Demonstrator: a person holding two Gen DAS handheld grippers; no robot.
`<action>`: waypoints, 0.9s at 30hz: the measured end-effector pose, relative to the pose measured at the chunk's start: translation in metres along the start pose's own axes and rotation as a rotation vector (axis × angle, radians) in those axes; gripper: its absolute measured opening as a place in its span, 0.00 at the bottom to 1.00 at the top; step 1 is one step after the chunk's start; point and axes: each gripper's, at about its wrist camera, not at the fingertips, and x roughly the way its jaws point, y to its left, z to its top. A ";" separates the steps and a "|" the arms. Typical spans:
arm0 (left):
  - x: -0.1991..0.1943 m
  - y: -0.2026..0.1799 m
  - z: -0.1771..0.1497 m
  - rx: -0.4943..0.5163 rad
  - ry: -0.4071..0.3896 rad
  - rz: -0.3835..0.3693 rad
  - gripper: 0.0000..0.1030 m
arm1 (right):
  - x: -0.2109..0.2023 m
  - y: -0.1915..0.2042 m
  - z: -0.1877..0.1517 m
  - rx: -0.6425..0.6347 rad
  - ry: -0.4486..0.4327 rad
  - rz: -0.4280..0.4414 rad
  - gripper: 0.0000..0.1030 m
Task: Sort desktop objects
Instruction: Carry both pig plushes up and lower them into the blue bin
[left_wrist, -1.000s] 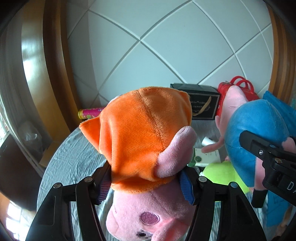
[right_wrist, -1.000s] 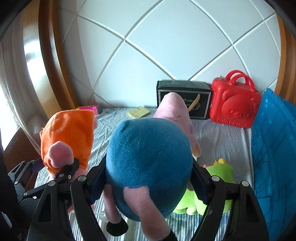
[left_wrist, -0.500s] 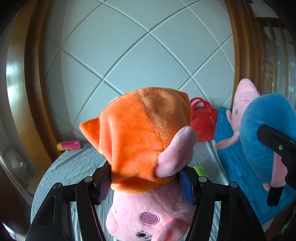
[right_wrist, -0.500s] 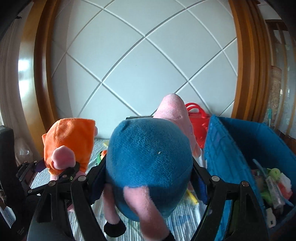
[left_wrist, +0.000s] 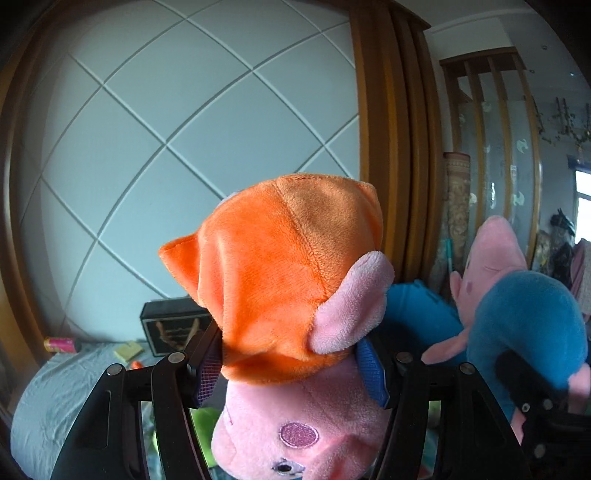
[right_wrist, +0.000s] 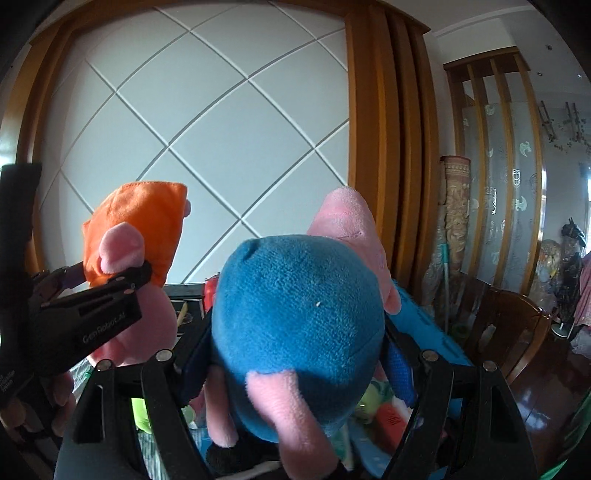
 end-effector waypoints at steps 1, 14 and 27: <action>0.001 -0.018 0.002 -0.001 0.008 -0.011 0.61 | 0.001 -0.017 0.001 0.001 0.004 -0.004 0.76; 0.054 -0.149 -0.051 0.115 0.348 -0.059 0.62 | 0.052 -0.147 -0.046 0.038 0.213 -0.012 0.76; 0.065 -0.189 -0.106 0.191 0.488 -0.059 0.78 | 0.076 -0.161 -0.094 0.034 0.379 0.001 0.76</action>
